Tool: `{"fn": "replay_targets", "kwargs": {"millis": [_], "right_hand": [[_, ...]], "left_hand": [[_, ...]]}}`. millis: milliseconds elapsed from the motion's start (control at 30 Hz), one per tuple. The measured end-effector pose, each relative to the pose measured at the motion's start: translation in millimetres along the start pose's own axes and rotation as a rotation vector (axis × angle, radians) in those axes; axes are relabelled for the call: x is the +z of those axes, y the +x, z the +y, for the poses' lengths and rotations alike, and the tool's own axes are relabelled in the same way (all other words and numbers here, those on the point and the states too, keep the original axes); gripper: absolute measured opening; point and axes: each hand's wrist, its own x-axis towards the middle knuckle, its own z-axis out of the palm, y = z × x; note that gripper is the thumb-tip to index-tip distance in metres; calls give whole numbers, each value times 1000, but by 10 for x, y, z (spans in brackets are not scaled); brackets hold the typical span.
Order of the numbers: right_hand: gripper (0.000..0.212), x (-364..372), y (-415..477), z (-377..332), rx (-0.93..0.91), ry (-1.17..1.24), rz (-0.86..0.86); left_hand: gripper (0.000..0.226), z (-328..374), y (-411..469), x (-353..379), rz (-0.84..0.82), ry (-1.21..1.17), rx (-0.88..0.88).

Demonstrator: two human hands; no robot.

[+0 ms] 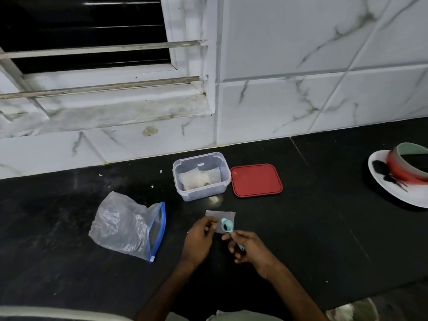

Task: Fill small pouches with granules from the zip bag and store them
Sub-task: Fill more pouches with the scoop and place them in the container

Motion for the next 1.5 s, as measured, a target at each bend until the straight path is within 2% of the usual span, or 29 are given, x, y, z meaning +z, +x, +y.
{"fn": "replay_targets", "kwargs": {"millis": [67, 133, 300, 367, 433, 533, 833, 967, 1167, 1400, 1500], "right_hand": [[32, -24, 23, -8, -15, 50, 48], [31, -80, 40, -21, -26, 92, 91], [31, -299, 55, -83, -48, 135, 167], [31, -386, 46, -107, -45, 136, 181], [31, -440, 44, -117, -36, 133, 183], [31, -485, 50, -101, -34, 148, 181], [30, -274, 75, -126, -81, 64, 91], [29, -125, 51, -270, -97, 52, 3], [29, -72, 52, -434, -116, -68, 10], [27, -52, 41, -504, -207, -205, 2], [24, -50, 49, -510, -234, -349, 8]], "left_hand": [[19, 27, 61, 47, 54, 242, 41], [21, 164, 115, 114, 80, 365, 32], [63, 410, 365, 423, 45, 697, 24], [69, 448, 437, 509, 7, 783, 15], [62, 439, 461, 556, -12, 860, 4], [41, 409, 434, 576, -35, 922, -28], [15, 331, 322, 202, 51, 439, -101], [13, 364, 280, 50, 83, 318, -108], [10, 400, 225, -83, 98, 82, -115], [9, 439, 222, -194, 98, -65, -148], [8, 434, 186, -236, 85, -86, -140]]}}
